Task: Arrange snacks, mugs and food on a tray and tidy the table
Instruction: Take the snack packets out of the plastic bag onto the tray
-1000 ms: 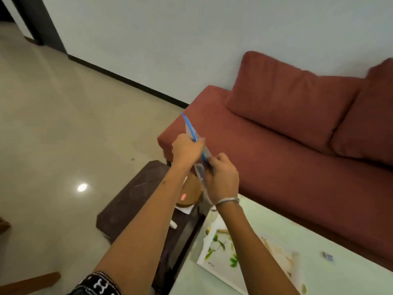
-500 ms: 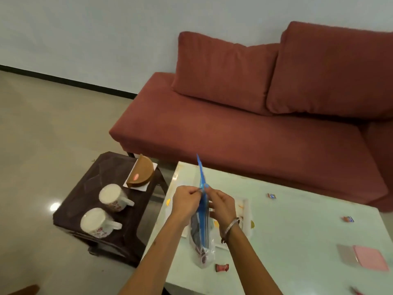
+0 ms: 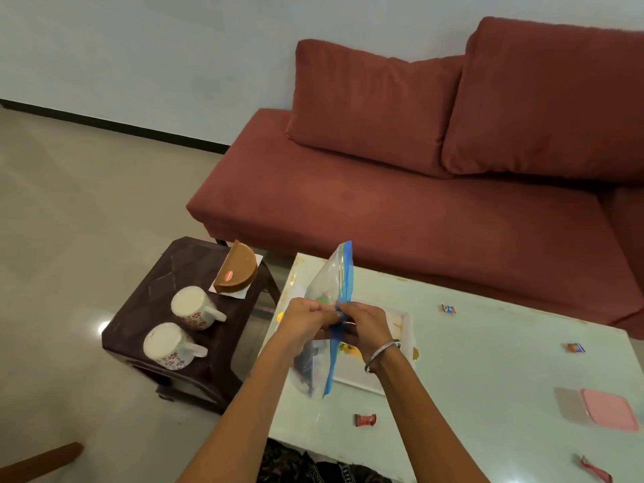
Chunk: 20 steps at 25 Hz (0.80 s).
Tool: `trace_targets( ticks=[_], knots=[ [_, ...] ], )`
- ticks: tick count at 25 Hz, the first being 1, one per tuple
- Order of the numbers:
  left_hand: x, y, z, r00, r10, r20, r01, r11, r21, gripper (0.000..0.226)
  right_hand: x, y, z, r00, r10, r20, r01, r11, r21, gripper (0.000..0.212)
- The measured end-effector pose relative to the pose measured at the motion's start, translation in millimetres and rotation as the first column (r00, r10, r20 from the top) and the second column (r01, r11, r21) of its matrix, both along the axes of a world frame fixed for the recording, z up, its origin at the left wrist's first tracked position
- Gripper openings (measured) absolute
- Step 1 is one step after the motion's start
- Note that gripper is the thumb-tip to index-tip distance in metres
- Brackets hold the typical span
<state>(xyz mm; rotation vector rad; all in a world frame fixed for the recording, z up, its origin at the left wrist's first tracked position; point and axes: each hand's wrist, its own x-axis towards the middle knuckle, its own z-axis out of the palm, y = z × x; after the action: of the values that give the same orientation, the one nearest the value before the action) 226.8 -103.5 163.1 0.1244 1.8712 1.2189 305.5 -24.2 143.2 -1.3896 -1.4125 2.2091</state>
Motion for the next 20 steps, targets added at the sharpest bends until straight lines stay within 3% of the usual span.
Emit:
trace_targets(
  ticks=[3, 5, 7, 9, 11, 13, 15, 18, 20],
  knots=[
    [-3.1, -1.2, -1.5, 0.999, 0.02, 0.032, -0.02, 1.0, -0.011, 0.03, -2.9, 2.3, -0.6, 0.999, -0.044, 0.005, 0.044, 0.997, -0.064, 0.022],
    [1.3, 1.1, -4.2, 0.997, 0.021, -0.069, -0.02, 1.0, 0.009, 0.023, -4.4, -0.1, 0.4, 1.0, -0.022, 0.002, 0.022, 1.0, 0.006, 0.019],
    [8.7, 4.5, -6.6, 0.962, -0.003, -0.274, -0.007, 0.999, -0.037, 0.023, -6.0, -3.7, 1.0, 0.997, 0.063, 0.054, -0.074, 0.97, 0.233, 0.023],
    [15.3, 7.6, -8.3, 0.894, -0.057, -0.445, -0.007, 0.99, -0.141, 0.031, -8.4, -7.5, -2.2, 0.967, 0.145, 0.211, -0.235, 0.831, 0.505, 0.025],
    [18.0, 11.0, -11.6, 0.835, -0.148, -0.531, 0.011, 0.967, -0.253, 0.035, -9.9, -14.2, -4.4, 0.95, 0.116, 0.288, -0.281, 0.718, 0.637, 0.024],
    [16.9, 13.3, -15.8, 0.797, -0.239, -0.555, 0.06, 0.945, -0.321, 0.037, -8.7, -20.7, -7.2, 0.962, 0.029, 0.271, -0.212, 0.703, 0.679, 0.023],
    [16.1, 11.5, -21.0, 0.809, -0.244, -0.535, 0.106, 0.956, -0.275, 0.035, -5.1, -21.4, -10.3, 0.967, -0.005, 0.256, -0.172, 0.73, 0.661, 0.022],
    [20.1, 7.7, -32.0, 0.865, -0.159, -0.477, 0.097, 0.983, -0.153, 0.027, 0.9, -13.8, -10.5, 0.962, 0.119, 0.245, -0.238, 0.804, 0.545, 0.027],
    [26.8, 9.4, -40.0, 0.87, -0.139, -0.472, 0.059, 0.982, -0.181, 0.025, 3.9, -11.8, -12.3, 0.928, 0.13, 0.35, -0.329, 0.727, 0.603, 0.03]
  ],
)
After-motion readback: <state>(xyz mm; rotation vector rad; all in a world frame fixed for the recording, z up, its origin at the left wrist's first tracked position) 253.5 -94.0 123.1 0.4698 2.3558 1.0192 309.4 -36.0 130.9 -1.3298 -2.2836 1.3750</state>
